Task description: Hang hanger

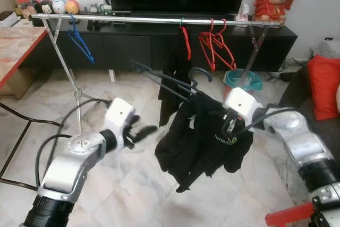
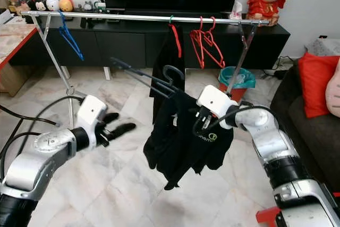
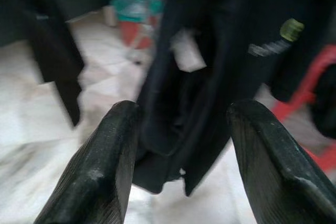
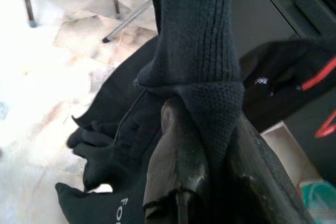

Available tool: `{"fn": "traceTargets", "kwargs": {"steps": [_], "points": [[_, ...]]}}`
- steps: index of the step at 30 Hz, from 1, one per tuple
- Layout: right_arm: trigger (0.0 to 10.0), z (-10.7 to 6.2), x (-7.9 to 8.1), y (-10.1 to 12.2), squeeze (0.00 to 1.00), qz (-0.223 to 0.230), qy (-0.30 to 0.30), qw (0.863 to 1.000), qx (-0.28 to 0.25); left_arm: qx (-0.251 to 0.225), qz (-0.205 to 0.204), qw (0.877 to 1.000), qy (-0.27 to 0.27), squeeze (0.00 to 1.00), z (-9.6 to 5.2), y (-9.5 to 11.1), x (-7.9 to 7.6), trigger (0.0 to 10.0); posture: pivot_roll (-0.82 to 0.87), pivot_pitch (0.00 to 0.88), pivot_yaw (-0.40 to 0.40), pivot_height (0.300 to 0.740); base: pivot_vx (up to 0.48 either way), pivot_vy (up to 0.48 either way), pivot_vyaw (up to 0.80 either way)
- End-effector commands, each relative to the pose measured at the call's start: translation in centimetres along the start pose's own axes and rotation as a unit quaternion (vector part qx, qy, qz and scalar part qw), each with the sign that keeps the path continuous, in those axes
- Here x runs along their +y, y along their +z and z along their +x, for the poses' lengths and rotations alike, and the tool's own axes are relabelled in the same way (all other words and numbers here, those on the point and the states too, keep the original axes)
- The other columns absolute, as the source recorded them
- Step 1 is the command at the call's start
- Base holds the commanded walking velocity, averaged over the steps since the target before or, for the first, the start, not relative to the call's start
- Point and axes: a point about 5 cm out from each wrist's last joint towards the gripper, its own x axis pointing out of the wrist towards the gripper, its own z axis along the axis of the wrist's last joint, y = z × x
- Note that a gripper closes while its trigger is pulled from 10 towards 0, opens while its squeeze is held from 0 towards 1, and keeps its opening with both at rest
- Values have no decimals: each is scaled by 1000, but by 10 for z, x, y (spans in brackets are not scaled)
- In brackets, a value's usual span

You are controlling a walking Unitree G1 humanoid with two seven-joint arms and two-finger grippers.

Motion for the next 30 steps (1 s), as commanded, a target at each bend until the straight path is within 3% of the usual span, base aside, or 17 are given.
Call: {"fn": "traceTargets", "kwargs": {"steps": [1,5,13,16,21,27,30], "points": [[0,-8,-9,18,0,-33,11,999,-18,-3,0,999,-37,0,0,1,-9,10000,100,0,-35,740,0,0,0],[0,-16,-20,23,0,-48,-2,999,-15,5,8,997,-72,0,1,1,-17,10000,95,0,-29,740,0,0,0],[0,-30,-24,48,0,-54,34,995,-74,-9,14,998,-54,0,11,6,-18,10000,87,0,-20,740,0,0,0],[0,-35,-19,53,0,-47,68,992,-96,-20,20,997,-72,0,24,9,-32,10000,85,0,-21,740,0,0,0],[0,-38,-15,48,0,-48,85,991,-87,-38,12,995,-90,0,37,11,-51,10000,84,0,-23,740,0,0,0],[0,-47,-16,46,0,-41,98,991,-85,-50,16,996,-65,0,34,10,-47,10000,75,0,-20,740,0,0,0],[0,-50,-17,43,0,-41,102,991,-79,-59,28,997,-41,0,25,12,-38,10000,75,0,-19,740,0,0,0]]}}
